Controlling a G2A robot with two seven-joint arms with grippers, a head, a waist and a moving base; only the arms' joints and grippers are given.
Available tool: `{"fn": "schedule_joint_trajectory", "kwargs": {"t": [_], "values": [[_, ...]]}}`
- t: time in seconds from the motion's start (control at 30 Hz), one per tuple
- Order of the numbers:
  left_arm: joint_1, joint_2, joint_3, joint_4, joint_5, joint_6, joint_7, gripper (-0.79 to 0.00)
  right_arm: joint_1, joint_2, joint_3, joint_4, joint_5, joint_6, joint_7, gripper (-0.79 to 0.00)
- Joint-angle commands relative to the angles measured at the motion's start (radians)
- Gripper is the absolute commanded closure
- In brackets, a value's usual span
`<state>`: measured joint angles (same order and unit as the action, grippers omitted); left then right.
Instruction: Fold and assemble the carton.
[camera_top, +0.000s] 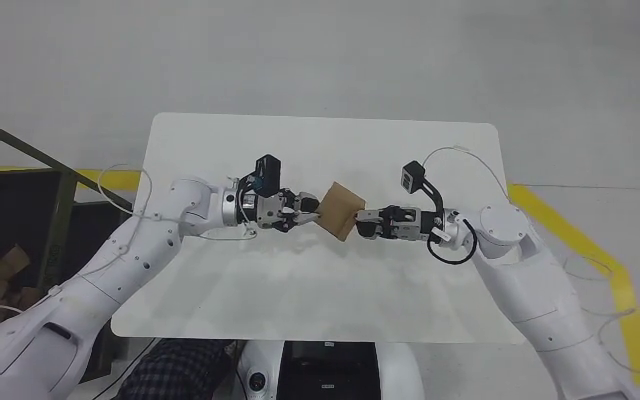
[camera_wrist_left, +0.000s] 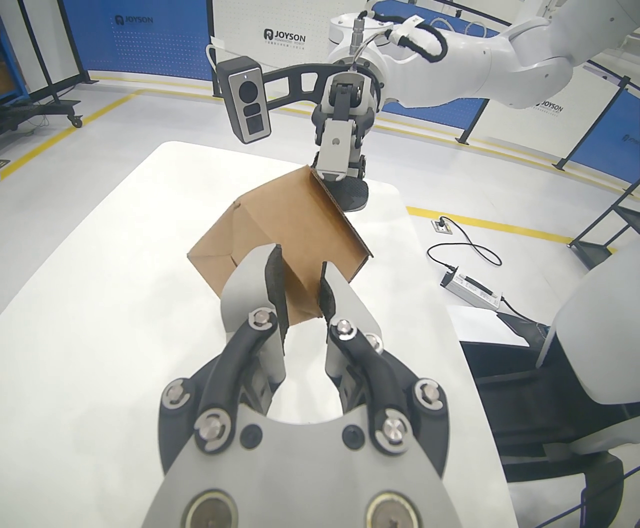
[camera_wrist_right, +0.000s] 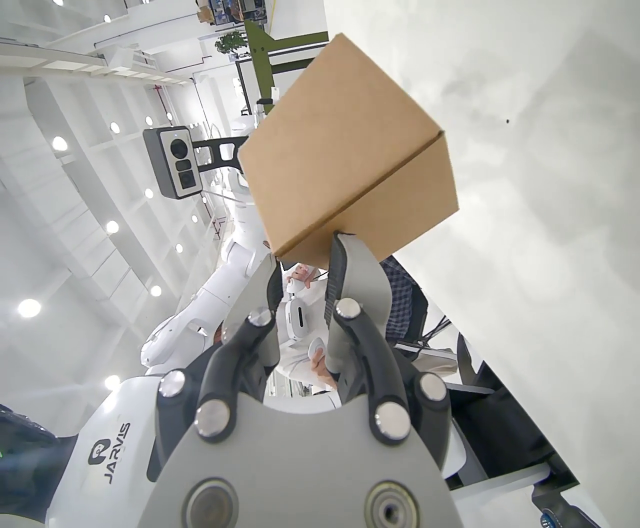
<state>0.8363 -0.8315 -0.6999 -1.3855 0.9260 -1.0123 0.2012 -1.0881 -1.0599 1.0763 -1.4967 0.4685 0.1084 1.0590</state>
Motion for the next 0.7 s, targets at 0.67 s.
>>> {"fn": "schedule_joint_trajectory", "kwargs": {"t": [0.67], "values": [[0.006, 0.007, 0.018, 0.101, -0.121, 0.0, -0.054, -0.2, 0.042, -0.001, 0.007, 0.114, -0.126, -0.01, -0.118, -0.32]]}}
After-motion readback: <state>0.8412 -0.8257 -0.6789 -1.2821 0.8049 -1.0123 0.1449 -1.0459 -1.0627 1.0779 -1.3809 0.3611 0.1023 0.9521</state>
